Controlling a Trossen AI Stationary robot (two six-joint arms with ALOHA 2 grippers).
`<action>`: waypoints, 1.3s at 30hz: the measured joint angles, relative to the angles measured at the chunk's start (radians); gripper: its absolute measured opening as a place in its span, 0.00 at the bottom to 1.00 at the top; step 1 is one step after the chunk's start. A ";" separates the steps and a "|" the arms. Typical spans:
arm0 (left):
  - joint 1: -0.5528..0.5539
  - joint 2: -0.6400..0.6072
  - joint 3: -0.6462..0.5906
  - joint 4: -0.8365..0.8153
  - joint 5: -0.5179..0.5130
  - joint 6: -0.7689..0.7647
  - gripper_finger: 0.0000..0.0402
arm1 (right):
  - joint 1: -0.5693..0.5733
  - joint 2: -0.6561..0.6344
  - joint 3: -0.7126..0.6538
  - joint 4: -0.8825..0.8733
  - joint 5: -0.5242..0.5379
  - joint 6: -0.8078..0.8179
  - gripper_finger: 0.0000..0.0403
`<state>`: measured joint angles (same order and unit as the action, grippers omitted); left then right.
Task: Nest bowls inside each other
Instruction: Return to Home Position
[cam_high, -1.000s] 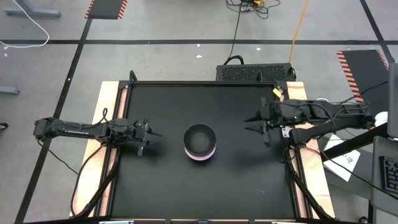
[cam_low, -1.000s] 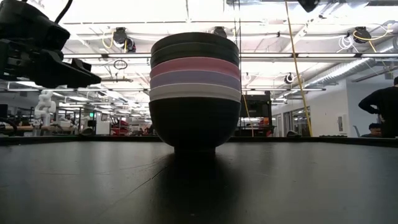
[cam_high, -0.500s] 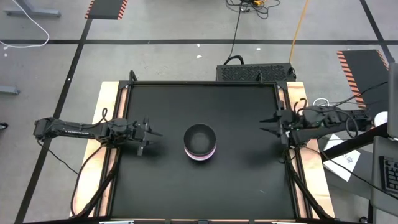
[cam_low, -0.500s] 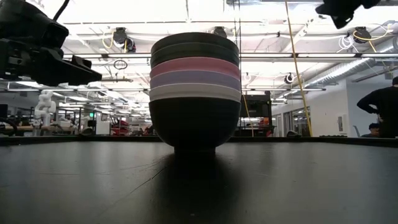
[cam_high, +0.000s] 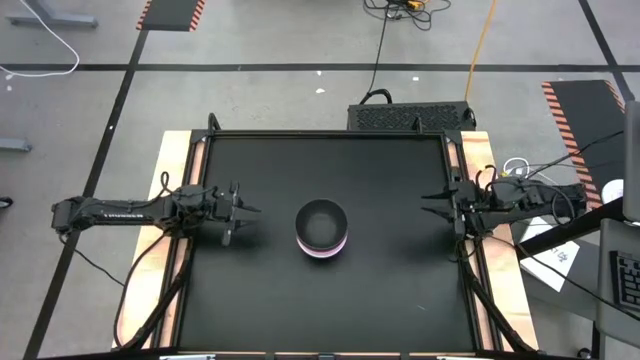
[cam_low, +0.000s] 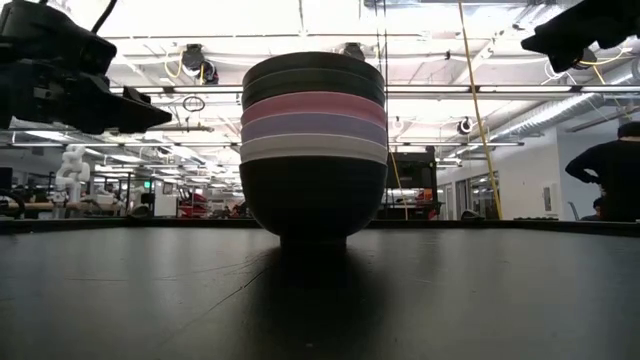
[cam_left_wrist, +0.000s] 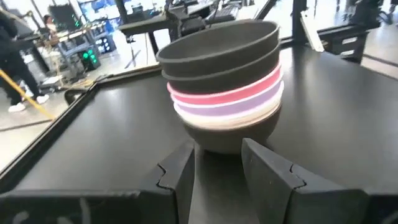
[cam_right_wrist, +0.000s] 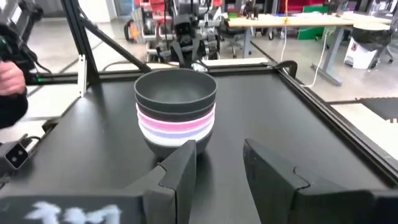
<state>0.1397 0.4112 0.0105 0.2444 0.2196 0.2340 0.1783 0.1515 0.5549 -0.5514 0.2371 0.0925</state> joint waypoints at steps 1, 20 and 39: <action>0.009 0.000 0.000 -0.007 0.001 0.000 0.34 | 0.000 -0.015 -0.002 -0.001 0.000 0.000 0.31; 0.121 0.000 0.000 -0.025 0.101 0.005 0.34 | 0.000 -0.141 -0.215 0.325 0.026 0.048 0.31; 0.122 0.000 0.000 -0.005 0.131 0.043 0.34 | -0.051 -0.142 -0.486 0.598 0.044 -0.122 0.31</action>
<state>0.2615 0.4110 0.0105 0.2390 0.3504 0.2768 0.1270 0.0097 0.0689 0.0466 0.2814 -0.0293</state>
